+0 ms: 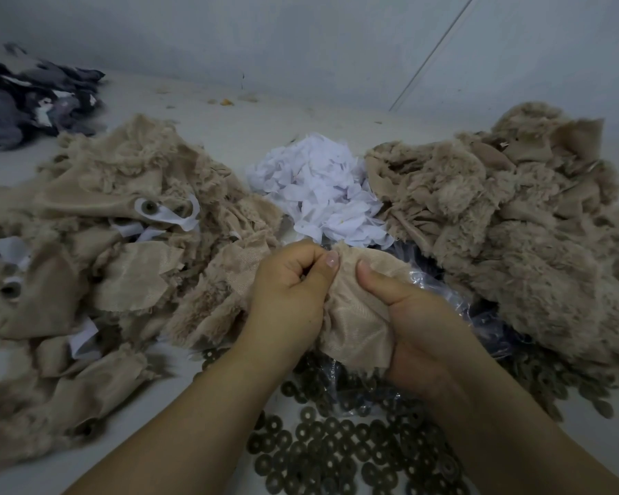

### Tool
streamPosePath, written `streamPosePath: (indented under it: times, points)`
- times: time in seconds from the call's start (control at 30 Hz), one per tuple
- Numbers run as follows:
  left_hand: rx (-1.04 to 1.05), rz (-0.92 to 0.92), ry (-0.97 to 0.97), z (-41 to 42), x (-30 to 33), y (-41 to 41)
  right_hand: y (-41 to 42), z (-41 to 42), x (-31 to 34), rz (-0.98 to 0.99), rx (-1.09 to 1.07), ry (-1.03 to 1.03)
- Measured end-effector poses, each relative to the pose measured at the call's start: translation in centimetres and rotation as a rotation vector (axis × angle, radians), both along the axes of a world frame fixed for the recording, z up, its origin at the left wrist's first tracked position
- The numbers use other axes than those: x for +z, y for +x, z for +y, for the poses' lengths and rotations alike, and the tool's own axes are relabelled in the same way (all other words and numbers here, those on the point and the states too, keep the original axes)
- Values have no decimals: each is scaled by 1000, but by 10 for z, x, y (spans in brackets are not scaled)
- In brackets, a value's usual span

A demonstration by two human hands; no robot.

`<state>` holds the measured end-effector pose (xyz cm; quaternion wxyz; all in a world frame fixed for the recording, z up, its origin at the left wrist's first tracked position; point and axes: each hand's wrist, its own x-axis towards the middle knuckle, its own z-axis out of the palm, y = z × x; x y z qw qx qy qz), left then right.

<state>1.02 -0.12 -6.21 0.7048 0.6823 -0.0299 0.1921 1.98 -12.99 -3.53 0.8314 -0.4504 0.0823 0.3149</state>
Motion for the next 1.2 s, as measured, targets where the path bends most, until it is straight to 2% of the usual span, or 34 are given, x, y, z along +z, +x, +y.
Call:
streamPosePath:
  times: [0.23,0.3,0.33,0.4,0.47,0.53,0.57,0.67,0.83,0.9,1.1,1.2]
  points:
    - [-15,7,14,4,4,0,-3,2,2,-39,-31,-40]
    - [8,25,-16,6,3,2,-3,0,7,-103,-61,-121]
    - [16,24,-31,7,3,3,-3,-3,12,-197,-55,-259]
    - [39,17,-62,10,3,5,0,-16,24,-513,72,-793]
    - [50,28,-107,12,3,7,4,-32,30,-734,322,-1313]
    - [40,39,-127,12,3,7,8,-41,31,-829,596,-1624]
    - [36,41,-127,11,3,7,8,-41,30,-875,706,-1705]
    - [36,45,-137,11,4,7,15,-37,18,-988,778,-1780]
    - [12,65,-199,10,6,7,39,-39,-26,-1157,580,-1837]
    - [9,66,-201,10,5,7,46,-39,-41,-1180,477,-1838]
    - [9,33,-170,9,6,7,49,-31,-56,-1214,395,-1880]
    - [3,29,-167,9,6,6,38,-27,-50,-1220,302,-1802]
